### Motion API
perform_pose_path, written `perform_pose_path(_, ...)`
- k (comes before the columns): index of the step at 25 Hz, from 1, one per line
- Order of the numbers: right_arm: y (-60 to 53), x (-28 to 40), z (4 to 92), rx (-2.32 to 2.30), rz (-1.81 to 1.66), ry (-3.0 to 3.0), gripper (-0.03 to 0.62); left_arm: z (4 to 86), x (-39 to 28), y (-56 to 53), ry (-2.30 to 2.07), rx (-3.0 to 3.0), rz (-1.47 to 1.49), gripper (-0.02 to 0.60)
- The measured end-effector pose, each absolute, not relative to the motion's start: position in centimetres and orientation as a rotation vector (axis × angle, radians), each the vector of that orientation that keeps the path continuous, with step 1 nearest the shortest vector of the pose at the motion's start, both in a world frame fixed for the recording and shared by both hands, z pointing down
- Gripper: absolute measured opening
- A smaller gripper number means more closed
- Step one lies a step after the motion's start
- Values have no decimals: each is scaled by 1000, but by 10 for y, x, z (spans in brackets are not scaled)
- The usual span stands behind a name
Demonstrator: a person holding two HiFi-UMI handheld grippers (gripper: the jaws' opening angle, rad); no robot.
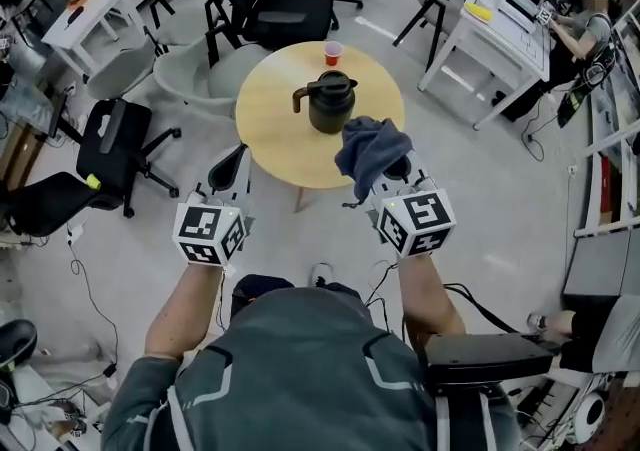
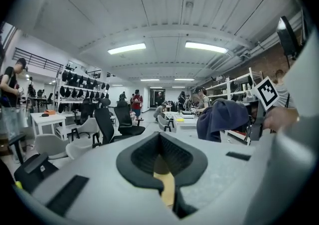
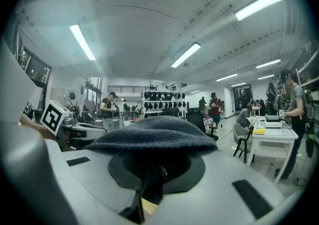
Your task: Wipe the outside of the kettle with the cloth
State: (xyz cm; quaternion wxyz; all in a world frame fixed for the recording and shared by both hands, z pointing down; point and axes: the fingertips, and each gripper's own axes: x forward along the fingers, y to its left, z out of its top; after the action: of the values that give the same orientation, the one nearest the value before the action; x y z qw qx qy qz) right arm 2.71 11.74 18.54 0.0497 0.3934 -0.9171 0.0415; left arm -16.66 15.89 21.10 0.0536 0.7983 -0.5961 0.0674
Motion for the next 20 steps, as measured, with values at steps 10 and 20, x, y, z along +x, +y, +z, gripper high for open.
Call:
perform_pose_path(10, 61, -41, 233, 1335, 277, -2696, 55, 238, -203, 88, -1589, 2575, 246, 9)
perform_pose_path(20, -4, -94, 301, 1516, 369, -2523, 55, 298, -232, 16, -1345, 2653, 295, 9)
